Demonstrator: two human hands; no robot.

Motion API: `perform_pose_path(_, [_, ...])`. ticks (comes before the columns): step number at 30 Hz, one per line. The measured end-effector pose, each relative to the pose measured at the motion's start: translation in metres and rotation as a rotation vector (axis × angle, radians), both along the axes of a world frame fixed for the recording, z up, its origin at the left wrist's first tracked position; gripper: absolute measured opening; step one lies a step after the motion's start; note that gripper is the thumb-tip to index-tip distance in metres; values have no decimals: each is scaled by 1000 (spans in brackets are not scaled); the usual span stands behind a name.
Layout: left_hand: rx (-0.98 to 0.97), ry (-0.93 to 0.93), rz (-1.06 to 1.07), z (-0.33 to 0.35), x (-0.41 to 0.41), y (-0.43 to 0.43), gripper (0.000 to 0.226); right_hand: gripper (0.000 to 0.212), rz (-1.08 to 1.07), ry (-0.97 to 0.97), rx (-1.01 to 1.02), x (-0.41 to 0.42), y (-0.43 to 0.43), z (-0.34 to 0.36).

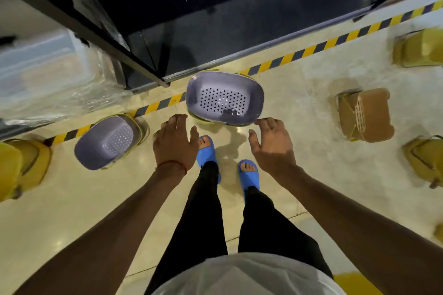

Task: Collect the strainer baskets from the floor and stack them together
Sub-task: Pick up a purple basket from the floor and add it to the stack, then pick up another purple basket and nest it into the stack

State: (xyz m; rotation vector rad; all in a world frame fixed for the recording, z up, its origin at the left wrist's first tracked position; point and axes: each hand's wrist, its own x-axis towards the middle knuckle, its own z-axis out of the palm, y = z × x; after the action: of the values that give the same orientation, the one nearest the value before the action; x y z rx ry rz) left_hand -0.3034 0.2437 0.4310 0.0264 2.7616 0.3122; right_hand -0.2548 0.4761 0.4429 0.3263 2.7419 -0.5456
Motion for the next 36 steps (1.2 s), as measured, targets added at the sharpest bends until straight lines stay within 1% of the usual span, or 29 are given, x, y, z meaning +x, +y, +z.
perform_pose_path(3, [-28, 41, 61, 39, 27, 3, 41, 38, 224, 73, 13, 8, 5, 36])
perform_pose_path(9, [-98, 167, 107, 109, 100, 13, 36, 39, 554, 185, 45, 25, 8, 99])
perform_pose_path(12, [-126, 215, 195, 142, 143, 13, 36, 41, 675, 241, -19, 33, 5, 132])
perform_pose_path(15, [-162, 229, 305, 165, 183, 7, 38, 27, 693, 329, -186, 38, -4, 160])
perform_pose_path(16, [-168, 234, 339, 171, 195, 3, 39, 26, 728, 362, -202, 39, -8, 167])
perform_pose_path(19, [-172, 261, 434, 187, 225, -13, 39, 37, 901, 398, -110, 39, -26, 183])
perform_pose_path(21, [-181, 283, 485, 196, 241, -29, 40, 38, 967, 434, -85, 37, -43, 190])
perform_pose_path(24, [-192, 313, 557, 204, 261, -58, 41, 38, 1053, 522, -40, 36, -75, 198])
perform_pose_path(28, [-191, 364, 631, 211, 281, -109, 41, 41, 1103, 510, -47, 46, -132, 207])
perform_pose_path(31, [-180, 365, 619, 213, 292, -157, 38, 39, 1121, 465, -4, 61, -182, 212])
perform_pose_path(36, [-190, 359, 553, 215, 304, -241, 39, 38, 1126, 444, -27, 83, -261, 206])
